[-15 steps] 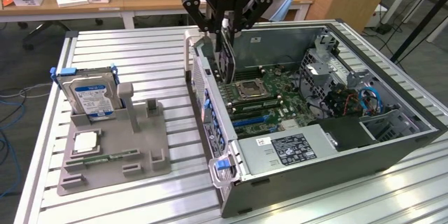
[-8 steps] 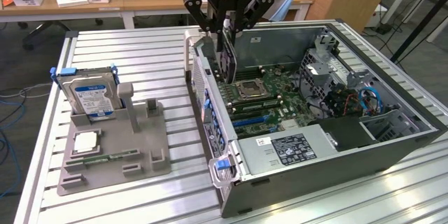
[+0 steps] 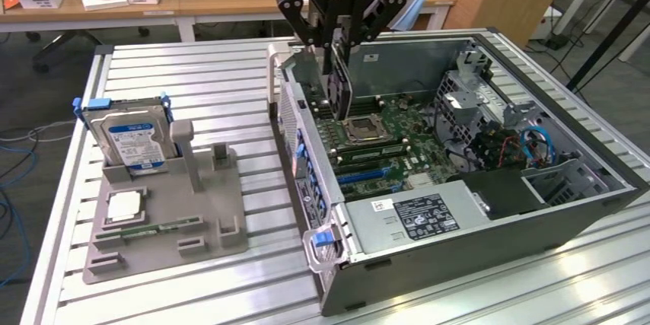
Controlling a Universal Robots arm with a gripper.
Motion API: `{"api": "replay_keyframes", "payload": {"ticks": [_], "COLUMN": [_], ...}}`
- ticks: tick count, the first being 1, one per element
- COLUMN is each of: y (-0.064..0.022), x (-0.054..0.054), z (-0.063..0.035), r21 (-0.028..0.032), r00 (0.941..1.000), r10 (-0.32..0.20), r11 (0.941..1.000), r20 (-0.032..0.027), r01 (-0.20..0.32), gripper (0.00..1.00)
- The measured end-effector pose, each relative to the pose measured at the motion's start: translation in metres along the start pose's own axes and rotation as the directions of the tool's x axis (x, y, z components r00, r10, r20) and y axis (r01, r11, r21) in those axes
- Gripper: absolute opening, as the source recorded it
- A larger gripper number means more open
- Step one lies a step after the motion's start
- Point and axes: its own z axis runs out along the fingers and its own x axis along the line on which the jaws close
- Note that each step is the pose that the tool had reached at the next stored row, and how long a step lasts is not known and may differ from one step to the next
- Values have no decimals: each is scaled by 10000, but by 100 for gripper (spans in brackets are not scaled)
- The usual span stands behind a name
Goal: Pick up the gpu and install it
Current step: 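Pick up the gpu and move the gpu toward the slot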
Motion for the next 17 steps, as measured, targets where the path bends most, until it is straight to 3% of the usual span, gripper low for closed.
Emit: {"api": "replay_keyframes", "payload": {"ticks": [17], "y": [2], "x": [-35], "z": [1], "r21": [0], "r00": [10000], "r10": [0], "r11": [10000], "r20": [0], "r01": [0], "gripper": [26]}}
